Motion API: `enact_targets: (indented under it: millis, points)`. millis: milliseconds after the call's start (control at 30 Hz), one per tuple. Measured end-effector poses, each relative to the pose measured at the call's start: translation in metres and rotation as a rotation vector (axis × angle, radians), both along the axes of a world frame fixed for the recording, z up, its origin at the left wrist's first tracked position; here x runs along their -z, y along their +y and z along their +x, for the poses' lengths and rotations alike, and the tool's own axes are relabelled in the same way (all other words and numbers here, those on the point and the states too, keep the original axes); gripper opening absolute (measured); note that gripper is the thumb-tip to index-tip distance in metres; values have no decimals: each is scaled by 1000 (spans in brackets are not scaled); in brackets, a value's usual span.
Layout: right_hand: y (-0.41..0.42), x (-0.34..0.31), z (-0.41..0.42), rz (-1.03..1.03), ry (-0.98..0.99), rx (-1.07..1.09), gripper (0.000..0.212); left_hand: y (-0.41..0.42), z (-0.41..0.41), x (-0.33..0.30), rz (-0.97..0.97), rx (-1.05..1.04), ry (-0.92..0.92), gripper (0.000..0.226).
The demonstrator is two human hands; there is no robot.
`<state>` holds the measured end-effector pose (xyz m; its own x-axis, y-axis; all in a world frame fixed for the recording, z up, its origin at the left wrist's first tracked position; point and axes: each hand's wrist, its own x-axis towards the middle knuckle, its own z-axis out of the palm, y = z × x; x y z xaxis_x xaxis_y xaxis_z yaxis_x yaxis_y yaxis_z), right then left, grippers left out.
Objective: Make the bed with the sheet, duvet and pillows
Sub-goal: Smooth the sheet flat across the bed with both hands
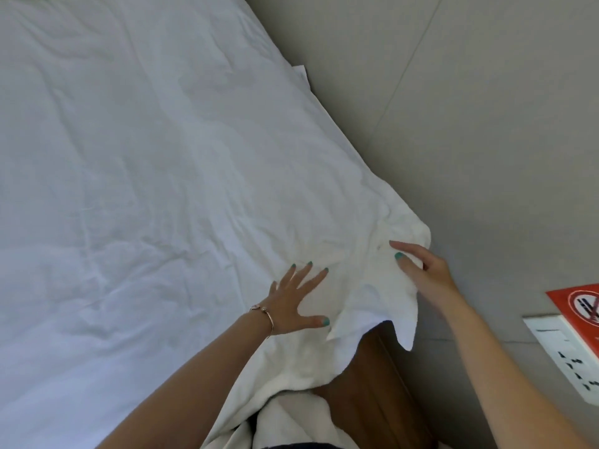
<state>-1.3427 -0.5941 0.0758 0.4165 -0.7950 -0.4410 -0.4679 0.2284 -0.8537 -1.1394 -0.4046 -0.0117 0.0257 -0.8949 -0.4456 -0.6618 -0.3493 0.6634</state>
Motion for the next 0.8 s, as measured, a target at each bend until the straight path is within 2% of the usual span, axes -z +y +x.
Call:
enact_targets:
  millis: [67,133,233,333,433,500,533,567,633,667,700,733,800]
  points:
    - [8,-10,14,14,-81,-63,39,11,-14,-17,-122,-98,93,108]
    - [15,-17,27,86,-199,-106,58,15,-29,-29,-216,-160,85,113]
    - [19,-32,40,71,-331,-133,82,13,-42,-34,-324,-389,43,98]
    - [14,-51,50,130,-483,-52,90,5,-35,-34,-259,-647,115,91]
    - [0,-58,60,230,-536,-63,91,-5,-38,-33,-111,-544,85,73]
    - [-7,-58,65,148,-391,-162,106,-12,-45,-32,-129,-514,72,57]
    - [-8,-57,66,35,-250,-244,113,-15,-44,-33,-153,-514,56,55]
    - [-7,-53,65,-162,-75,-356,117,-20,-39,-35,-173,-509,27,56]
    - [-3,-37,61,-839,285,-570,124,-33,-19,-43,-235,-448,-61,56]
    - [2,-35,62,-1161,362,-676,130,-43,-7,-49,-273,-390,-96,55]
    - [4,-32,65,-1358,396,-816,136,-53,5,-57,-300,-313,-136,54]
    - [2,-30,71,-1457,429,-971,141,-63,15,-66,-299,-221,-189,51]
    - [-7,-31,86,-1527,529,-1179,146,-78,32,-82,-254,-63,-263,38]
